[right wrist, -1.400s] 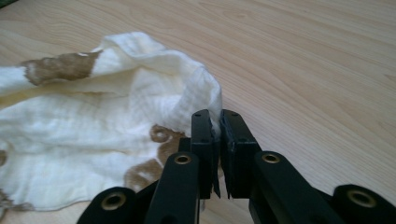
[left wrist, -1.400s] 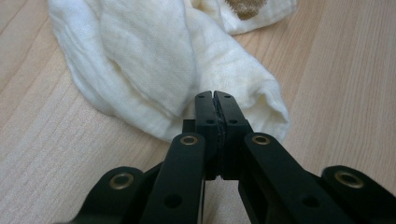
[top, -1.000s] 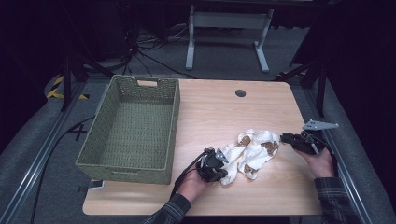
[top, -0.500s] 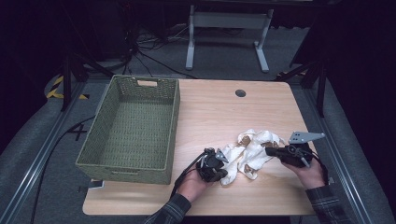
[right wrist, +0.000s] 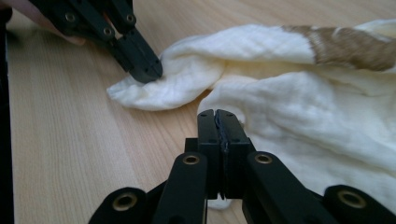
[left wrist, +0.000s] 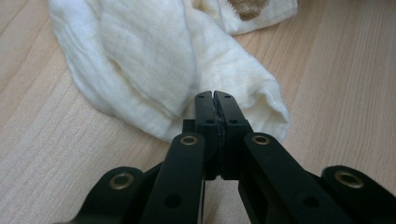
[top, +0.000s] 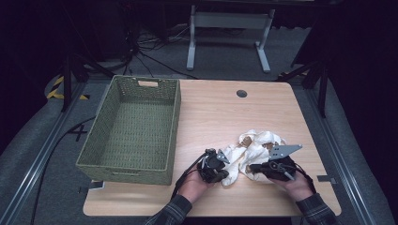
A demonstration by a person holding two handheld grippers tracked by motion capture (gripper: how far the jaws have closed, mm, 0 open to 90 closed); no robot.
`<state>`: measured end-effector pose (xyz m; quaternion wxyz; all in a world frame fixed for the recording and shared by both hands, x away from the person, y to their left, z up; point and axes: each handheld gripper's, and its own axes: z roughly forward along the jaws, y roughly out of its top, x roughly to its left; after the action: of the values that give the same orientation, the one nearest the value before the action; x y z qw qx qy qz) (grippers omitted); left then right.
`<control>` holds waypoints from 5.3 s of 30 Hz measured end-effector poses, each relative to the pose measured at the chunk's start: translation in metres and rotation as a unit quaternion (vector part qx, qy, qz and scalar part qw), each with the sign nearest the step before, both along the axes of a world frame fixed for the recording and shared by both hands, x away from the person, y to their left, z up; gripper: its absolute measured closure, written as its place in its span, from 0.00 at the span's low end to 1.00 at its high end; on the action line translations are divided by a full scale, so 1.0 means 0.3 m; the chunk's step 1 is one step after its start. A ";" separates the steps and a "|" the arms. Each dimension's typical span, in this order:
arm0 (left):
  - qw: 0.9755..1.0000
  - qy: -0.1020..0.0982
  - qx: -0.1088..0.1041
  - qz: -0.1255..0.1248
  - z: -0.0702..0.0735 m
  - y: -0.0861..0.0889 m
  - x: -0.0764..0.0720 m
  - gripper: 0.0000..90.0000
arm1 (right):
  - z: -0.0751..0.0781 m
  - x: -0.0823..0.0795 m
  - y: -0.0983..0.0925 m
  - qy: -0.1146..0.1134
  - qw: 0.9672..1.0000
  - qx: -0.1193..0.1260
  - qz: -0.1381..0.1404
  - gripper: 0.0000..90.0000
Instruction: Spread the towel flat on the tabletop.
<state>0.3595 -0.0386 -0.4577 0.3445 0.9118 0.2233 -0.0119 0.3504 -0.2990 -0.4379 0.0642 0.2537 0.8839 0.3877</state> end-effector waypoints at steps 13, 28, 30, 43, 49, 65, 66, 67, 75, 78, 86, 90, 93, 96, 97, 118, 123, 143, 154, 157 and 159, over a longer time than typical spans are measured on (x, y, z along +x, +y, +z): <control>1.000 -0.002 0.007 -0.001 0.003 0.004 0.001 1.00 | -0.043 0.018 -0.017 0.015 0.998 -0.054 -0.019 1.00; 1.000 0.009 0.016 -0.002 0.022 0.025 -0.002 0.98 | -0.036 -0.002 -0.116 0.022 0.997 -0.061 -0.044 1.00; 1.000 0.006 0.002 0.003 0.030 0.025 0.003 0.97 | -0.035 -0.008 -0.123 0.020 0.997 -0.060 -0.042 0.98; 0.998 -0.036 -0.010 0.044 0.084 -0.048 0.166 0.86 | -0.020 -0.029 -0.152 0.005 0.998 -0.043 -0.045 0.85; 0.999 -0.031 -0.010 0.043 0.062 -0.113 0.245 0.82 | -0.024 -0.026 -0.148 0.006 0.998 -0.045 -0.038 0.83; 1.000 -0.026 0.007 0.015 0.018 -0.175 0.256 0.99 | -0.036 -0.022 -0.136 0.009 0.998 -0.052 -0.031 0.85; 1.000 -0.026 0.010 0.013 0.025 -0.170 0.260 0.99 | -0.036 -0.022 -0.136 0.010 0.998 -0.052 -0.031 0.85; 0.999 -0.031 -0.006 0.026 0.037 -0.155 0.263 0.99 | -0.036 -0.022 -0.137 0.011 0.998 -0.052 -0.032 0.85; 0.996 -0.051 -0.017 0.065 0.099 -0.102 0.276 1.00 | -0.037 -0.021 -0.137 0.012 0.998 -0.051 -0.034 0.85; 0.995 -0.058 -0.019 0.075 0.111 -0.092 0.287 1.00 | -0.036 -0.021 -0.136 0.012 0.998 -0.053 -0.034 0.85; 0.992 -0.062 -0.035 0.100 0.145 -0.065 0.321 1.00 | -0.037 -0.022 -0.137 0.013 0.998 -0.052 -0.034 0.86; 0.991 -0.064 -0.034 0.111 0.159 -0.055 0.334 1.00 | -0.037 -0.021 -0.136 0.012 0.998 -0.053 -0.034 0.86; 0.990 -0.069 -0.039 0.120 0.162 -0.050 0.351 1.00 | -0.036 -0.022 -0.136 0.012 0.998 -0.055 -0.033 0.86; 0.988 -0.068 -0.044 0.131 0.165 -0.042 0.368 1.00 | -0.036 -0.021 -0.136 0.012 0.998 -0.055 -0.032 0.86; 0.987 -0.066 -0.040 0.139 0.167 -0.039 0.374 1.00 | -0.036 -0.021 -0.136 0.012 0.998 -0.055 -0.032 0.86; 0.975 -0.081 -0.025 0.207 0.136 0.006 0.446 0.97 | -0.035 -0.021 -0.136 0.013 0.998 -0.055 -0.032 0.86; 0.977 -0.082 -0.027 0.194 0.149 -0.001 0.412 0.88 | -0.032 -0.022 -0.136 0.011 0.998 -0.056 -0.031 0.85; 0.995 -0.054 -0.054 0.067 0.120 -0.020 0.114 0.83 | -0.007 -0.080 -0.148 0.003 0.999 -0.022 -0.024 0.79; 0.998 -0.035 -0.039 0.027 0.062 -0.010 -0.025 0.68 | -0.021 -0.079 -0.135 0.007 0.999 -0.035 -0.017 0.77; 0.999 -0.029 -0.018 0.018 0.040 -0.021 -0.044 0.65 | -0.026 -0.076 -0.127 0.004 0.999 -0.041 -0.013 0.77; 0.999 -0.035 -0.009 0.015 0.032 -0.028 -0.043 0.65 | -0.029 -0.075 -0.125 0.006 0.999 -0.044 -0.013 0.78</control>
<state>0.3465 -0.0470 -0.4481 0.3601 0.9051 0.2249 0.0230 0.3279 -0.3364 -0.4465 0.0754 0.2639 0.8972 0.3459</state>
